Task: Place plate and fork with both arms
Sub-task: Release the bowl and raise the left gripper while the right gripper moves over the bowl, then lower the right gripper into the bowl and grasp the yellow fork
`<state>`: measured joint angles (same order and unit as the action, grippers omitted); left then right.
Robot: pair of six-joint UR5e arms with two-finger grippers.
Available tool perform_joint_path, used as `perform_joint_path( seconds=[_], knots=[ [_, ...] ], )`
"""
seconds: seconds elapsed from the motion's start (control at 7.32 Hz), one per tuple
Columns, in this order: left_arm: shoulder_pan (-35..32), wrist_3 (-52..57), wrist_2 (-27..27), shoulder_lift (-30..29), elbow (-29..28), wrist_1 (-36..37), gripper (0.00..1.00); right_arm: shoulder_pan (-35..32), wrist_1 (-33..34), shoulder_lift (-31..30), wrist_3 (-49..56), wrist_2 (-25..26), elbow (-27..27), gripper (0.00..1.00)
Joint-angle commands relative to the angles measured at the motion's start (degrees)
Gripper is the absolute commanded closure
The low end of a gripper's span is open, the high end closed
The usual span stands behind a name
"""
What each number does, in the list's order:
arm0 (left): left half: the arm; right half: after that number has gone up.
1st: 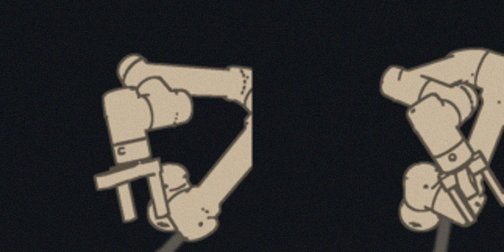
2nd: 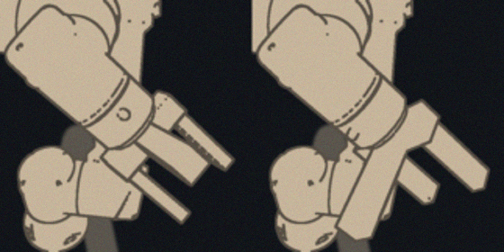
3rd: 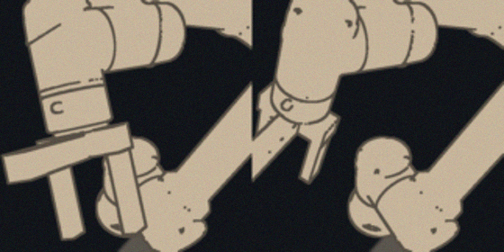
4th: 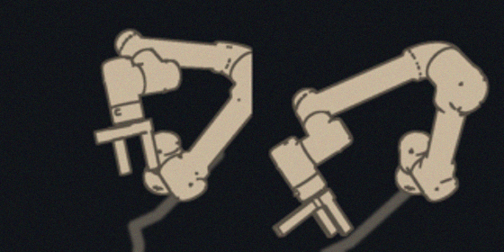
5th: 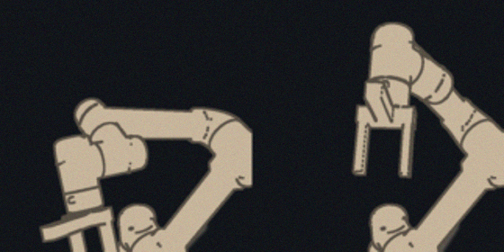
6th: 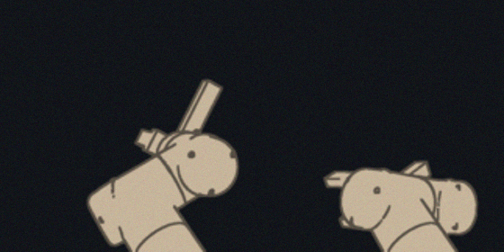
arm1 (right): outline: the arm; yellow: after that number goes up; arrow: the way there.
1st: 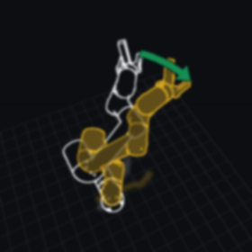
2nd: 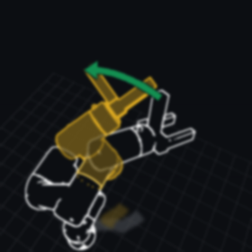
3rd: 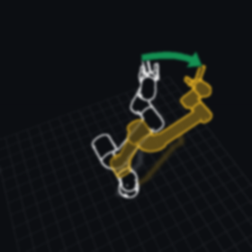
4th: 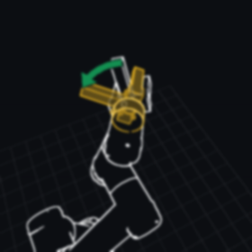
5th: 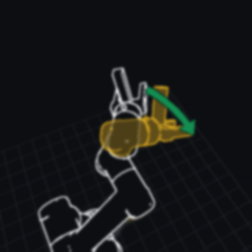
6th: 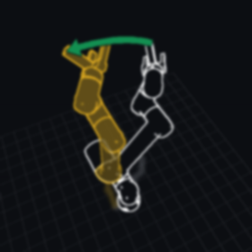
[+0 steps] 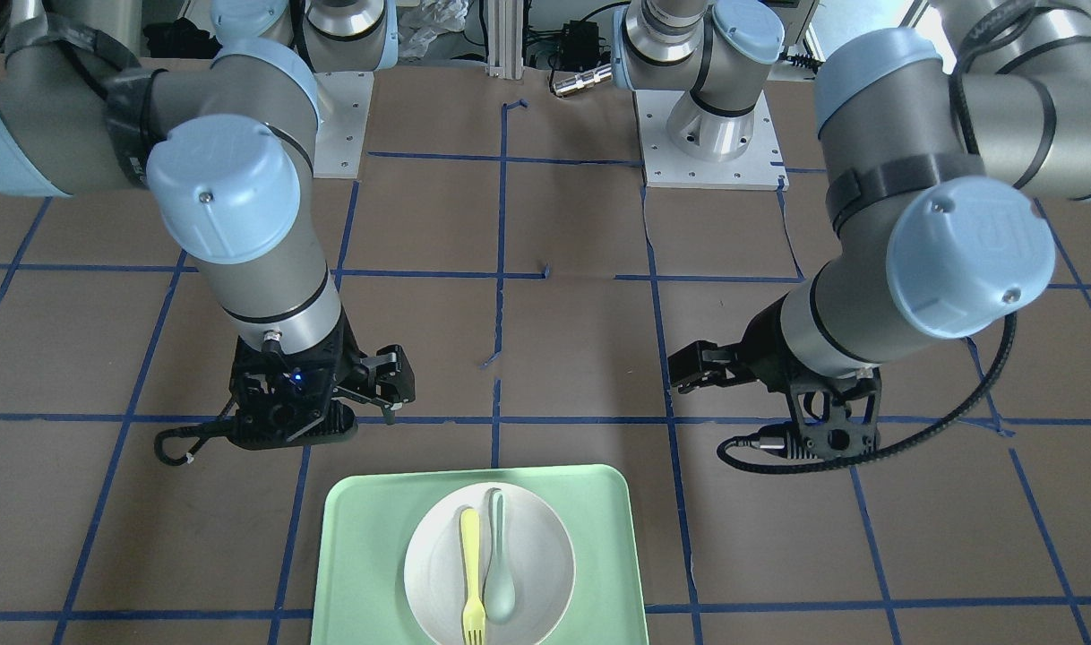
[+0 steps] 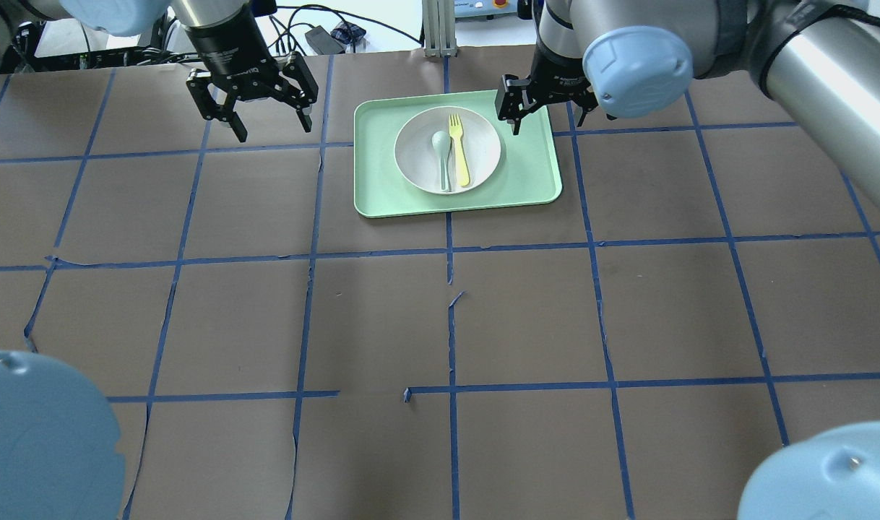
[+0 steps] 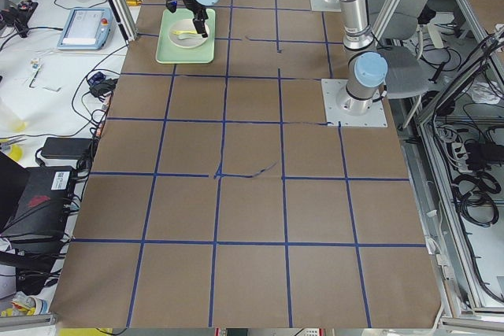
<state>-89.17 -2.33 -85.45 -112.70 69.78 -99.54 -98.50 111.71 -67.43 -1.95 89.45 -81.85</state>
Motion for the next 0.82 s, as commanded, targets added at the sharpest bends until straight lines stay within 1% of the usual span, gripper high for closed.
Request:
perform_joint_path(
  seconds=[0.0,0.14,0.41,0.68],
  knots=[
    [1.01,-0.05,-0.94,4.84,5.77,-2.42,0.0,-1.52,7.01,7.89,-0.07,-3.55,1.77,0.35],
    [1.01,-0.39,-0.86,5.9,7.54,-2.07,0.0,-1.87,8.51,11.06,0.01,-5.15,4.65,0.33],
    [0.93,-0.66,-0.68,6.09,8.26,-1.1,0.0,-1.96,8.7,15.64,-0.07,-5.25,8.97,0.34],
    [0.84,-0.66,-0.77,6.35,8.26,-1.18,0.0,-2.57,10.72,18.11,-0.07,-5.25,9.78,0.51]
  ],
)
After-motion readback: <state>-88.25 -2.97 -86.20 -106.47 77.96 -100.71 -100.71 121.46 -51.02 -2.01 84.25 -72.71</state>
